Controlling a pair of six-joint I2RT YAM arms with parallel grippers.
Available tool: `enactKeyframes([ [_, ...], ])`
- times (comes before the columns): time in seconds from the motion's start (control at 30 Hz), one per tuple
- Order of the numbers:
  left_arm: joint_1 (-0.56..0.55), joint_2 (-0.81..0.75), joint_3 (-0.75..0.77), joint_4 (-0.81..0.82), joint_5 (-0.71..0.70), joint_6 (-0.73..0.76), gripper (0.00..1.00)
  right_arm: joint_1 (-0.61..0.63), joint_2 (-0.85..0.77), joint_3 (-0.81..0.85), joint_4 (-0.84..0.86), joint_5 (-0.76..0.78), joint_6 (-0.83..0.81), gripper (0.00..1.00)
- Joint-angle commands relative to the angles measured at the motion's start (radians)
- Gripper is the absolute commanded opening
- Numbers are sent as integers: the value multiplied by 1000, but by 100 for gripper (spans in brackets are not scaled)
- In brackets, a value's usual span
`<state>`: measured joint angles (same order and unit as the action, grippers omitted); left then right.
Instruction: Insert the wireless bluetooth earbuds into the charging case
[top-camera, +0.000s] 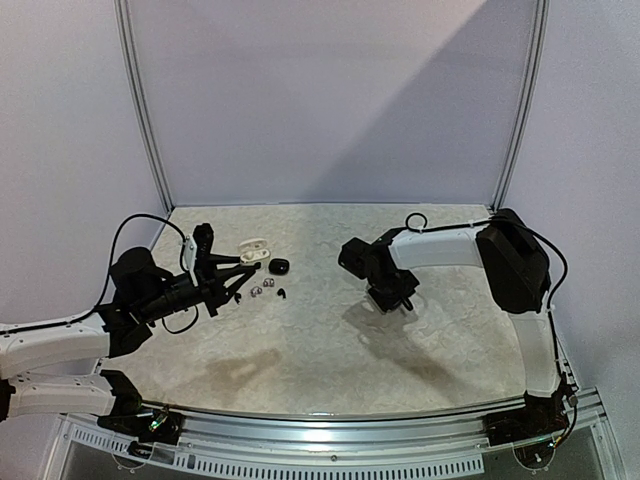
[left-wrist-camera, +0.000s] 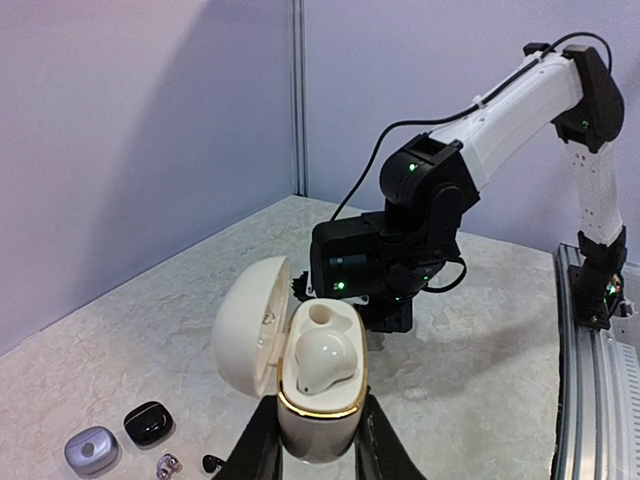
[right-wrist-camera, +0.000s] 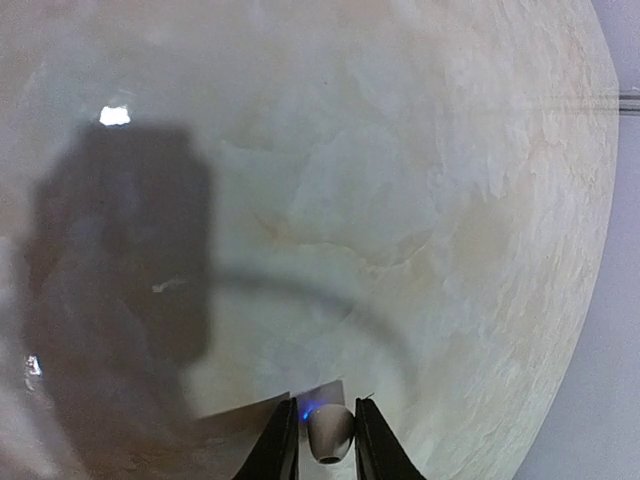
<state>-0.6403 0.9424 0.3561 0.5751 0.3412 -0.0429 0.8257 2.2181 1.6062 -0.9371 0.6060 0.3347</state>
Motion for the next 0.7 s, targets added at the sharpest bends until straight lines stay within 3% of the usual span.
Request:
enactKeyframes([
  [0.0, 11, -8, 9, -13, 12, 17, 0, 30, 52, 15, -9, -83, 33, 22],
  [0.5, 11, -31, -9, -21, 17, 24, 0, 53, 38, 45, -37, -75, 55, 27],
  [0.67, 11, -27, -6, -20, 18, 25, 0, 52, -14, 80, -31, -93, 11, 37],
])
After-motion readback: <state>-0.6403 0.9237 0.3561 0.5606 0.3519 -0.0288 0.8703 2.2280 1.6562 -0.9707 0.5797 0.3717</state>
